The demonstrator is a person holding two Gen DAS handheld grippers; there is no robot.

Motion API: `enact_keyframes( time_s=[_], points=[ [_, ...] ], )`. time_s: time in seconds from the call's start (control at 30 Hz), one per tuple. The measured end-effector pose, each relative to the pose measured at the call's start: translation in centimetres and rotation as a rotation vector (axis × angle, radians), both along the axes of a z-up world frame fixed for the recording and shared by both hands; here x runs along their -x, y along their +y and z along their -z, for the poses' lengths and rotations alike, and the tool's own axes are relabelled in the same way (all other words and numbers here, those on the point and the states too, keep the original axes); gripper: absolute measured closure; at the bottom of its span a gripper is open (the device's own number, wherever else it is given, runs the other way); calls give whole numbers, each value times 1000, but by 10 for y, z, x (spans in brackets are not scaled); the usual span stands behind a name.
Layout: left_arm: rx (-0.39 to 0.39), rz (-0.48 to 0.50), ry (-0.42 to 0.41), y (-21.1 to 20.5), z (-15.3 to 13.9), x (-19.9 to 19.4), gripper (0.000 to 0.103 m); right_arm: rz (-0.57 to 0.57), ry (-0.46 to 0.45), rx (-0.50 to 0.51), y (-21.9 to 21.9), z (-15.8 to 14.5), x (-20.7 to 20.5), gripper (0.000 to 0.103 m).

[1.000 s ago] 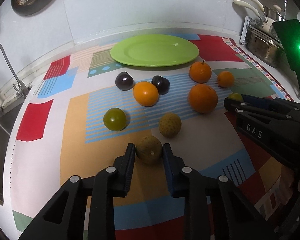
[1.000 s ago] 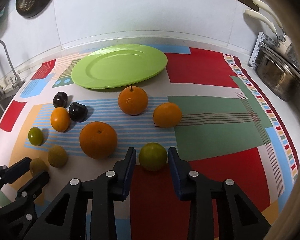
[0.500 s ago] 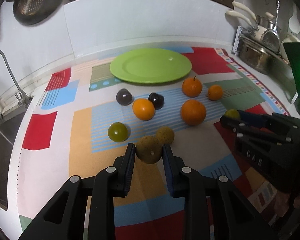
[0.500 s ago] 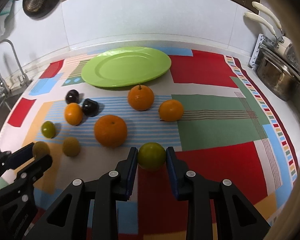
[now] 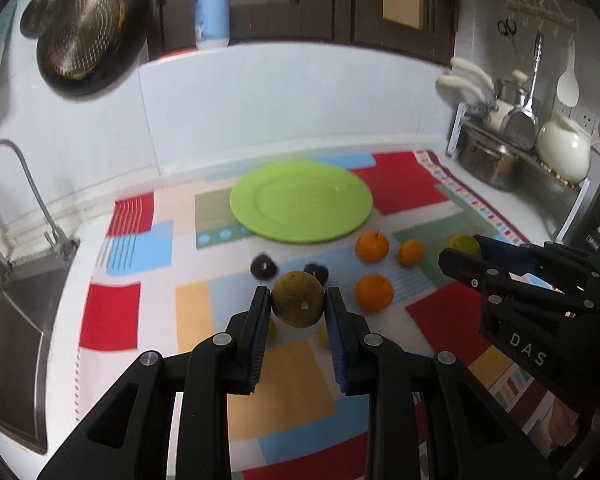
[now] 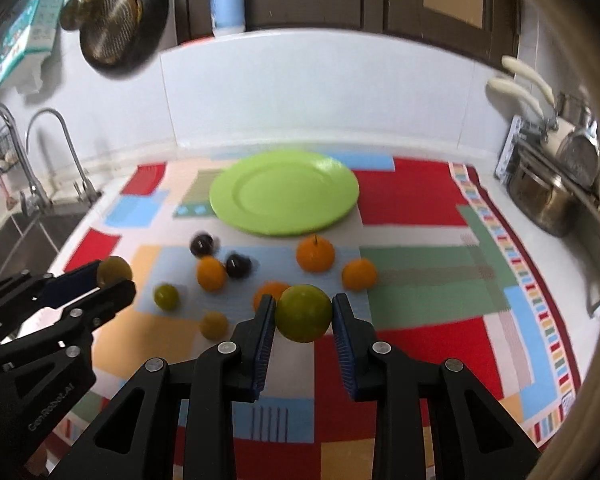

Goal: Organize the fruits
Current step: 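Carry both held fruits up and over the light-green plate with both grippers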

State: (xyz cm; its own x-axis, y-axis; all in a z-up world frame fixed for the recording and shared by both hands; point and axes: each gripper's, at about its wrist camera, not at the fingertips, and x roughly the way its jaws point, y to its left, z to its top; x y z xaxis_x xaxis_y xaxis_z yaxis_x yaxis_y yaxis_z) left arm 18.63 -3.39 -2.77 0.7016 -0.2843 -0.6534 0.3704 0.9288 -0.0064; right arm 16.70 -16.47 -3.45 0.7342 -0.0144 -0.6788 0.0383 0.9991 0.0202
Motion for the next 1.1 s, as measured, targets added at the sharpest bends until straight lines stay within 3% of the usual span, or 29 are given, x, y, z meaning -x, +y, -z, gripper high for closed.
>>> enact_keyframes(
  time_s=[0.37,0.6,0.9,1.1],
  points=[
    [10,66,-20,-9,-36,-41,75,-34,-86,-19,-1,-46,-30,73],
    [17,94,-6,-20,-54,-93,75,-77,-102,-22,-5,-68,-71,73],
    [-1,111,6,-37,-54,-162,75,-119,-27,-19,-18,-67,-145,73],
    [1,120,59,-45,-39,-208,75,-124,18,0,-26,-53,-196,73]
  ],
)
